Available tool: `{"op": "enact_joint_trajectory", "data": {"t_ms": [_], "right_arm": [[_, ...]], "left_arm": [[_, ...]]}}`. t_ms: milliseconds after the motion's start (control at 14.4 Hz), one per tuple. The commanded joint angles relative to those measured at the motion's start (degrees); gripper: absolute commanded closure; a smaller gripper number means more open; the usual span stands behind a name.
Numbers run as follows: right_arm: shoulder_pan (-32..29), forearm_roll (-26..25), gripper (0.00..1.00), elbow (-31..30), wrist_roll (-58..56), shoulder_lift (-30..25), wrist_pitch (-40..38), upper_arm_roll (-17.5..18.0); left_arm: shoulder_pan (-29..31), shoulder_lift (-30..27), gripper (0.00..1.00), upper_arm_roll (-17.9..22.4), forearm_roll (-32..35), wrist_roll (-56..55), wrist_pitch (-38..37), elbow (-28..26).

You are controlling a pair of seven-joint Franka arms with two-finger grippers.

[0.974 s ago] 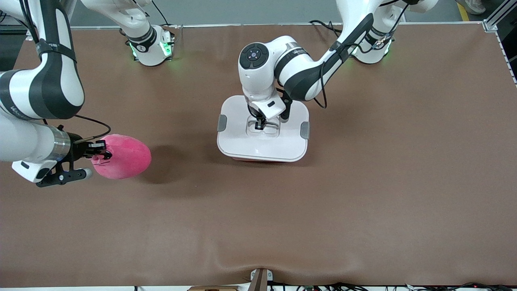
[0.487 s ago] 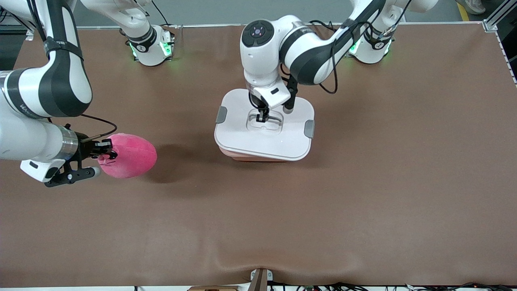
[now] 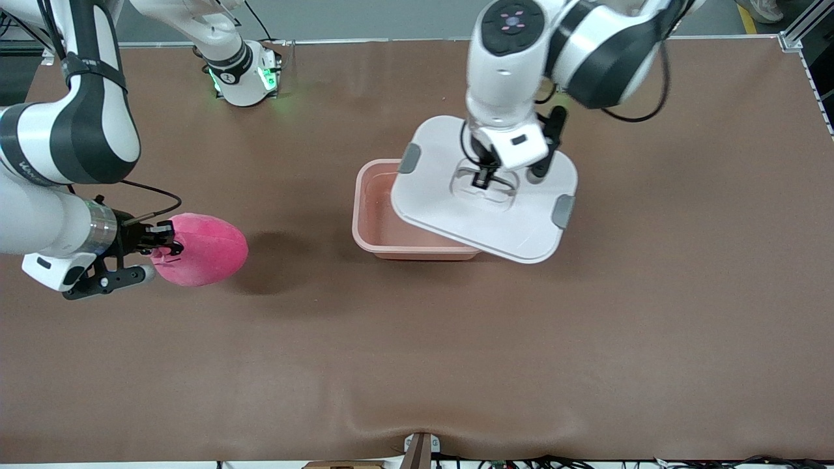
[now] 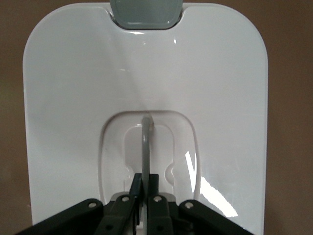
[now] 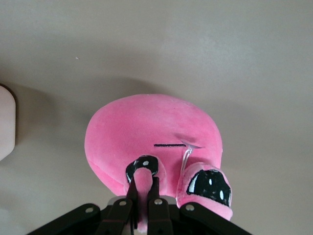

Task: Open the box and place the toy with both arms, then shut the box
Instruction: 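Lift the white lid off the box with the left gripper and move it aside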

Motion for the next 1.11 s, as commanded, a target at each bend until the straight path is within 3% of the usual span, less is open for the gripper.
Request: {"op": "enact_joint_trajectory", "data": {"t_ms": [0,557,1044], "right_arm": [[0.34,-0.38,1.00,1.89,-2.49,-0.65,-1.24,0.65],[2.09,-0.56,1.00,2.86,-5.92,-3.02,-2.48,11.63],[10.61,-0.64,1.00,3.65,-10.29,-2.85,4.28,19.01]], "left_arm": [[5.03,-2.86,1.00,-0.42,-2.58,10.76,-2.80,-0.96],[16.11,-4.09,1.00,-0.51,-3.03,34.51,-9.22,-1.05],[23.85,-4.27,1.00,-0.16,-2.94,49.98,-11.68,-0.87]]}}
